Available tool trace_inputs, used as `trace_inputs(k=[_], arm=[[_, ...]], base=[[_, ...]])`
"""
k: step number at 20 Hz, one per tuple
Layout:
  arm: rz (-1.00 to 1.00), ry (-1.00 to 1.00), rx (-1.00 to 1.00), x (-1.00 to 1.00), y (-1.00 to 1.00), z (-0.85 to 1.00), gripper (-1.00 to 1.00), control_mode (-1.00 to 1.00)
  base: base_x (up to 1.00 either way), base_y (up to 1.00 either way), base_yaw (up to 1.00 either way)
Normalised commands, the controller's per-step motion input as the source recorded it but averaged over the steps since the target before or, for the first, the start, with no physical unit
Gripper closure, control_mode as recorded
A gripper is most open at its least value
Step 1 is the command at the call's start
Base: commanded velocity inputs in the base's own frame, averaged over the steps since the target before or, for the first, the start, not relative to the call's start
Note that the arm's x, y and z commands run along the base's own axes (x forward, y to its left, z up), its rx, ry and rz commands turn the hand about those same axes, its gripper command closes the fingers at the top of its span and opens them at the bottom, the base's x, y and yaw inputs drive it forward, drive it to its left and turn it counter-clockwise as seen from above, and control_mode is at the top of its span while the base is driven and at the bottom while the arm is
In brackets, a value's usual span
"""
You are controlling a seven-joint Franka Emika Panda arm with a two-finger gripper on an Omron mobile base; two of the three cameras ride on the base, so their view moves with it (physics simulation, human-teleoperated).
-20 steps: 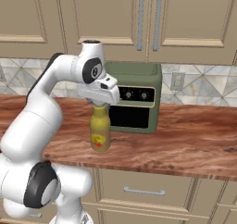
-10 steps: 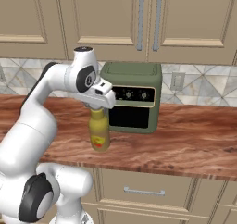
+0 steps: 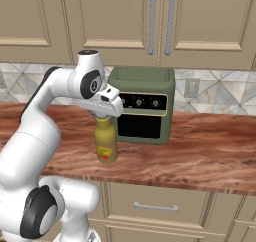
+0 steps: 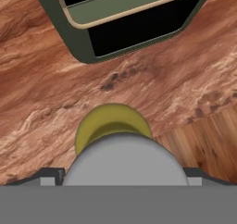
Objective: There is a wine glass and glass cup on the dining counter. Place the wine bottle next to the wine glass and the juice bottle next to the glass cup.
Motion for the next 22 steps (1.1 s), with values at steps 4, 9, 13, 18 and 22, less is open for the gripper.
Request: trace_inputs(k=[4,9,13,18,22], arm=[[0.0,0.0,0.0,0.0,0.0,0.0,1.0,-1.0],[0.0,0.0,0.0,0.0,0.0,0.0,1.0,-1.0],[0.0,0.0,0.0,0.0,0.0,0.0,1.0,1.0],[0.0,0.0,0.0,0.0,0.0,0.0,1.0,1.0],[0.0,0.0,0.0,0.0,0.0,0.0,1.0,1.0]], base=[[0.0,0.0,0.0],[0.0,0.0,0.0],[0.0,0.0,0.0],[-0.21,0.01,0.0],[-0.56,0.0,-0.02]])
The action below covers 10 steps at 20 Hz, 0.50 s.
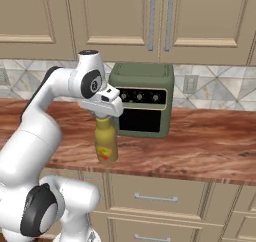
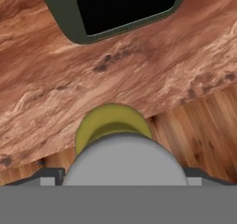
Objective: There is a wine glass and glass cup on the dining counter. Place the wine bottle next to the wine glass and the juice bottle next to the glass cup.
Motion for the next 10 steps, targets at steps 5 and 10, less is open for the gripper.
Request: trace_inputs(k=[5,10], arm=[[0.0,0.0,0.0,0.0,0.0,0.0,1.0,1.0],[0.0,0.0,0.0,0.0,0.0,0.0,1.0,1.0]], base=[[-0.66,0.02,0.02],[-0.47,0.09,0.43]])
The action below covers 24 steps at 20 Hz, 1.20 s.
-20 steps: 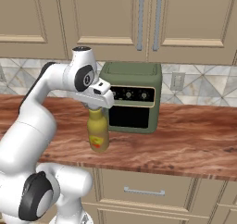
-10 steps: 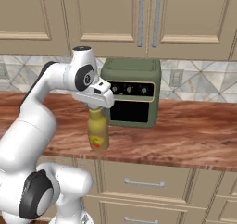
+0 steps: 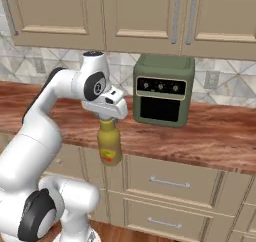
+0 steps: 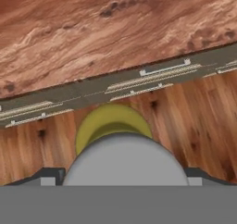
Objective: There is a wine glass and glass cup on the dining counter. Place the wine bottle next to the wine glass and the juice bottle next to the glass cup.
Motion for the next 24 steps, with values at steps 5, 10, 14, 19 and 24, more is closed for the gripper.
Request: trace_inputs(k=[5,10,14,19,24], arm=[[0.0,0.0,0.0,0.0,0.0,0.0,1.0,1.0],[0.0,0.0,0.0,0.0,0.0,0.0,1.0,1.0],[0.0,0.0,0.0,0.0,0.0,0.0,1.0,1.0],[0.0,0.0,0.0,0.0,0.0,0.0,1.0,1.0],[0.0,0.0,0.0,0.0,0.0,0.0,1.0,1.0]], base=[[-0.15,0.06,0.92],[-0.04,0.06,1.0],[-0.05,0.09,1.0],[0.0,0.12,1.0],[0.0,0.12,0.97]])
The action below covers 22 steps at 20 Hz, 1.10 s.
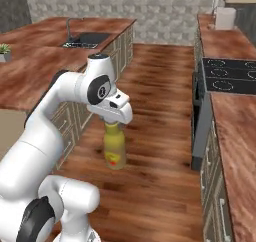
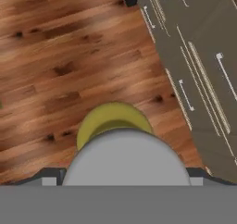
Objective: There is a wine glass and glass cup on the dining counter. Place the wine bottle next to the wine glass and the juice bottle next to the glass cup.
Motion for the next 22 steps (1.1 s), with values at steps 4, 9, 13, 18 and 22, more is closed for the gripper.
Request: trace_inputs(k=[4,9,13,18,22], arm=[[0.0,0.0,0.0,0.0,0.0,0.0,1.0,1.0],[0.0,0.0,0.0,0.0,0.0,0.0,1.0,1.0],[0.0,0.0,0.0,0.0,0.0,0.0,1.0,1.0],[0.0,0.0,0.0,0.0,0.0,0.0,1.0,1.0],[0.0,0.0,0.0,0.0,0.0,0.0,1.0,1.0]], base=[[0.0,0.13,0.93],[0.13,0.17,0.81],[0.3,0.26,0.61],[0.53,0.5,0.15],[0.69,0.56,0.01]])
